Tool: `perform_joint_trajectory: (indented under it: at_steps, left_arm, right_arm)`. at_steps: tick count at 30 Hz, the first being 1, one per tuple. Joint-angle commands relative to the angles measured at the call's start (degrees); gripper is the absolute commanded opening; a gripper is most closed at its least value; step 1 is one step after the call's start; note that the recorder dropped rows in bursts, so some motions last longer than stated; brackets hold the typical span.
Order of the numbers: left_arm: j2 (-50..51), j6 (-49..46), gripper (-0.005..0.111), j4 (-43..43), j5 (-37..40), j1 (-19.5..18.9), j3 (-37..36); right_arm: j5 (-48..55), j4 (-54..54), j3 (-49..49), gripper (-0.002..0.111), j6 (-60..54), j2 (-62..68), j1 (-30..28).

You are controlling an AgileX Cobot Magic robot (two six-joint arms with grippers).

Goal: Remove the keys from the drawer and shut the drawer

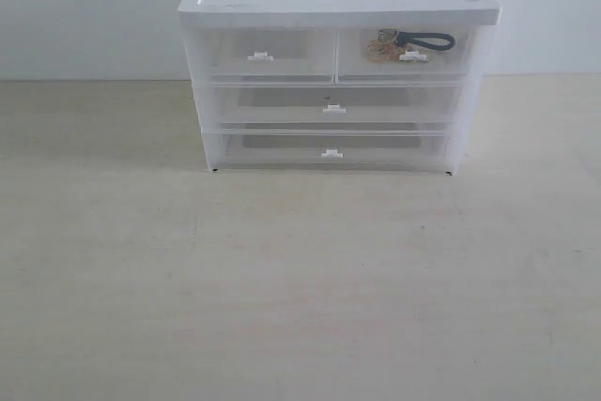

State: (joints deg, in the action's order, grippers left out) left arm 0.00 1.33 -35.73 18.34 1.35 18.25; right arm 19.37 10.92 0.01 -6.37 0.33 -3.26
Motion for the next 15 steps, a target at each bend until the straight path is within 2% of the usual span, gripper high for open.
perform_joint_trajectory:
  at_steps: [1, 3, 6, 8, 11, 15]
  left_arm:
    - [1.27, -10.81, 0.004, -10.15, -0.71, -0.15, 0.28]
    - [3.61, -17.58, 0.004, -18.05, -0.21, -0.15, 0.42]
    - [9.35, -33.39, 0.004, -29.05, 2.03, -0.15, 2.04]
    - [14.11, -43.35, 0.004, -34.04, 4.64, -0.15, 4.2]
    - [21.55, -52.85, 0.004, -35.6, 8.75, -0.15, 7.95]
    - [32.52, -57.66, 0.004, -35.6, 13.55, -0.15, 13.16]
  right_arm:
    - [-0.52, -0.32, -0.01, 0.0, 0.03, -0.33, -0.07]
    - [-0.52, -0.44, -0.01, 0.0, -0.22, -0.33, -0.07]
    - [-2.84, -3.46, -0.01, 0.0, -4.73, -0.33, -0.07]
    - [-8.09, -3.54, -0.01, 0.0, -5.5, -0.33, -0.07]
    - [-16.7, 1.07, -0.01, 0.0, 0.37, -0.33, -0.07]
    - [-25.85, 5.12, -0.01, 0.0, 9.73, -0.33, -0.07]
